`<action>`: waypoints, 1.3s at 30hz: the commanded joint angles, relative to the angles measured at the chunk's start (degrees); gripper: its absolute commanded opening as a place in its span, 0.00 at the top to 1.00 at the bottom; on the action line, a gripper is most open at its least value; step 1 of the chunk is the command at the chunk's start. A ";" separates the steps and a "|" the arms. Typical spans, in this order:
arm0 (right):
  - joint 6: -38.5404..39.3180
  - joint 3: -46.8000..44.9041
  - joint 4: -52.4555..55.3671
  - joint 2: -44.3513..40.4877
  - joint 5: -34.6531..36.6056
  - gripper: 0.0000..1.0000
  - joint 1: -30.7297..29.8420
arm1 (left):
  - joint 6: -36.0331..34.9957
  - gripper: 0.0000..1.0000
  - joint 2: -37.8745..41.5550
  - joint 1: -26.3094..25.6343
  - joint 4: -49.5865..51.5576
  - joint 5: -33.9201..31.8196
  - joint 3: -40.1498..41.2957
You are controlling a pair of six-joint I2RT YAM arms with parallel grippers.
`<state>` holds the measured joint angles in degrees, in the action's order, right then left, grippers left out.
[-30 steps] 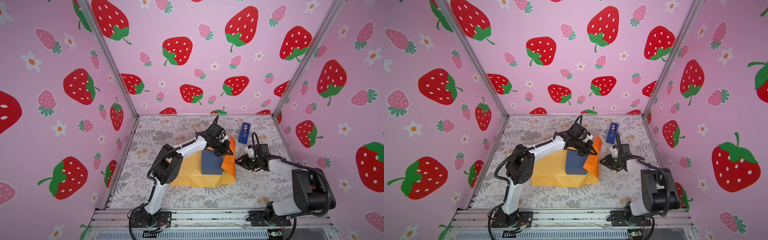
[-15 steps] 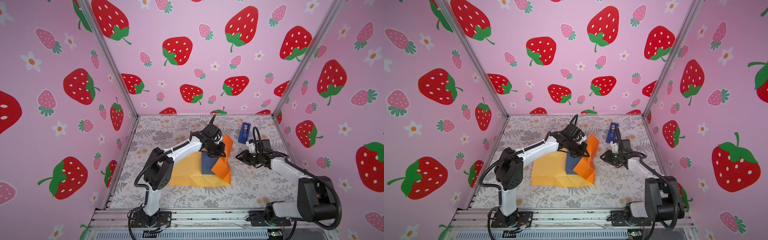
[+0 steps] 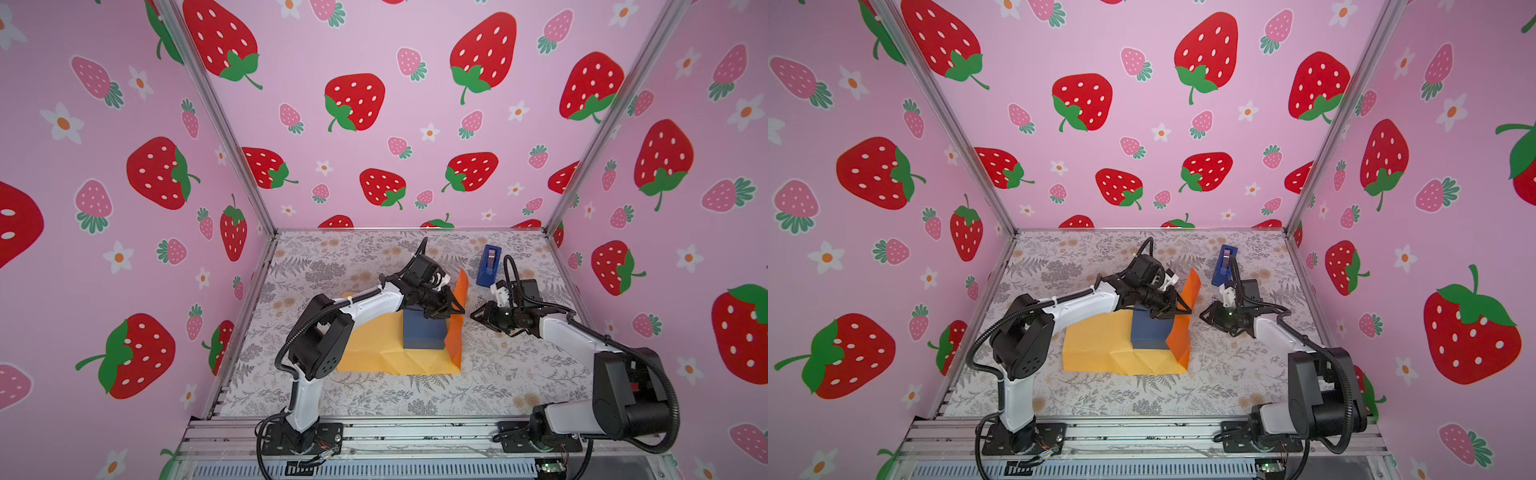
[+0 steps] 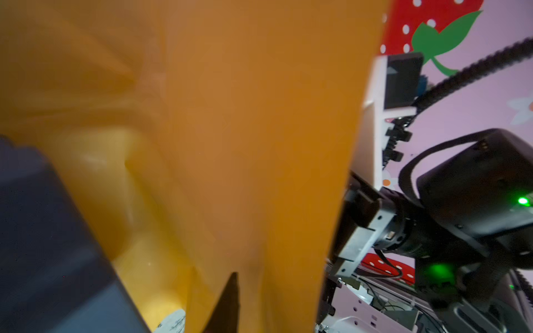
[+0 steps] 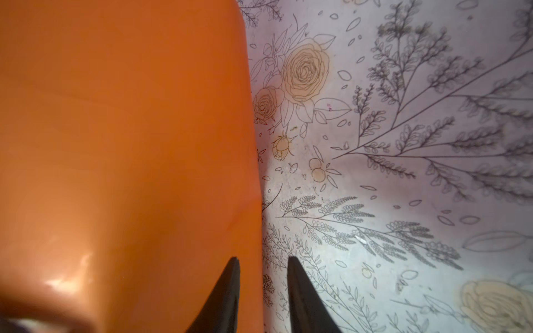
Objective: Wrap a gift box in wrapping paper
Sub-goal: Fold the wrapping paper in the gift box.
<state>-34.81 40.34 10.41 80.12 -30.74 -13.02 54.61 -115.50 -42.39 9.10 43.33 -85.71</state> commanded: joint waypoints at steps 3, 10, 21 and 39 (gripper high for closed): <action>0.67 -2.51 -2.83 5.87 0.25 0.66 1.14 | -3.36 0.49 -2.46 -1.69 5.92 1.28 -9.13; -0.67 -4.50 -9.45 10.02 -6.29 0.67 3.72 | -12.34 0.36 -1.05 -1.54 19.46 -5.47 -16.56; 1.47 -4.08 -9.50 12.41 -8.63 0.71 8.83 | -16.44 0.84 -11.73 -6.13 33.30 -13.09 -29.53; 3.25 -5.92 -7.45 8.89 -9.96 0.73 9.85 | -21.06 0.89 -26.51 -9.44 44.84 -17.22 -42.58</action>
<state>-32.97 35.29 1.39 90.54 -39.57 -3.46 34.72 -142.30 -51.90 51.53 25.56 -125.97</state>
